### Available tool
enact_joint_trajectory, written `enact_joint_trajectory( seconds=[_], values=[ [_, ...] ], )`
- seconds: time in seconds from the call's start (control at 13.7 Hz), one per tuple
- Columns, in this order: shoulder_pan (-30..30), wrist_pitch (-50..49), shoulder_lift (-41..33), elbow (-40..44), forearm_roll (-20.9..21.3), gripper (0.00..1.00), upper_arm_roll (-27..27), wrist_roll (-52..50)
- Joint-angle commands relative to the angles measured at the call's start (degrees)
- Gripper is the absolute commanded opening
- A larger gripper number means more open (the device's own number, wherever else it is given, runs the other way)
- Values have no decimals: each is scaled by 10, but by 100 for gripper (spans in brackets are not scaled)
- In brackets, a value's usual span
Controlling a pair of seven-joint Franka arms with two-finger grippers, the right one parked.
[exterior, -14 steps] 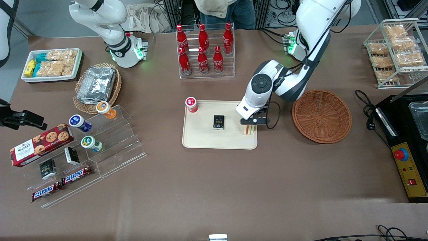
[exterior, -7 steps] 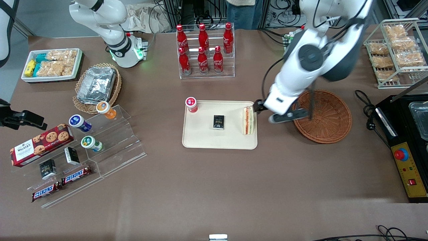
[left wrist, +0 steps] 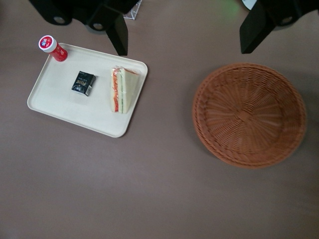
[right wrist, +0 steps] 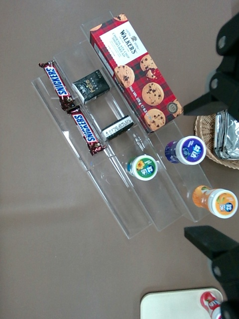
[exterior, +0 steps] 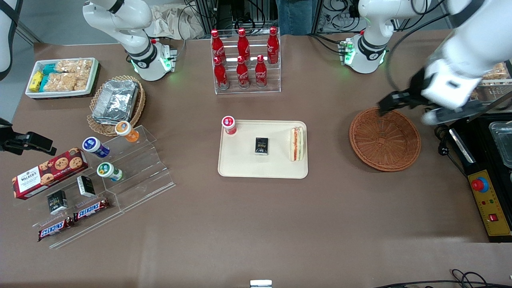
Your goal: Place sandwich from basket to tray
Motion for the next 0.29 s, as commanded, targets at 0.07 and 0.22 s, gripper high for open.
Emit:
enact_joint_trajectory(
  seconds=[0.07,0.22],
  values=[
    [-62,-30,-19,-5,-5,100,103,107],
    [-62,-30,-11,2,-5,100,103,115]
  ],
)
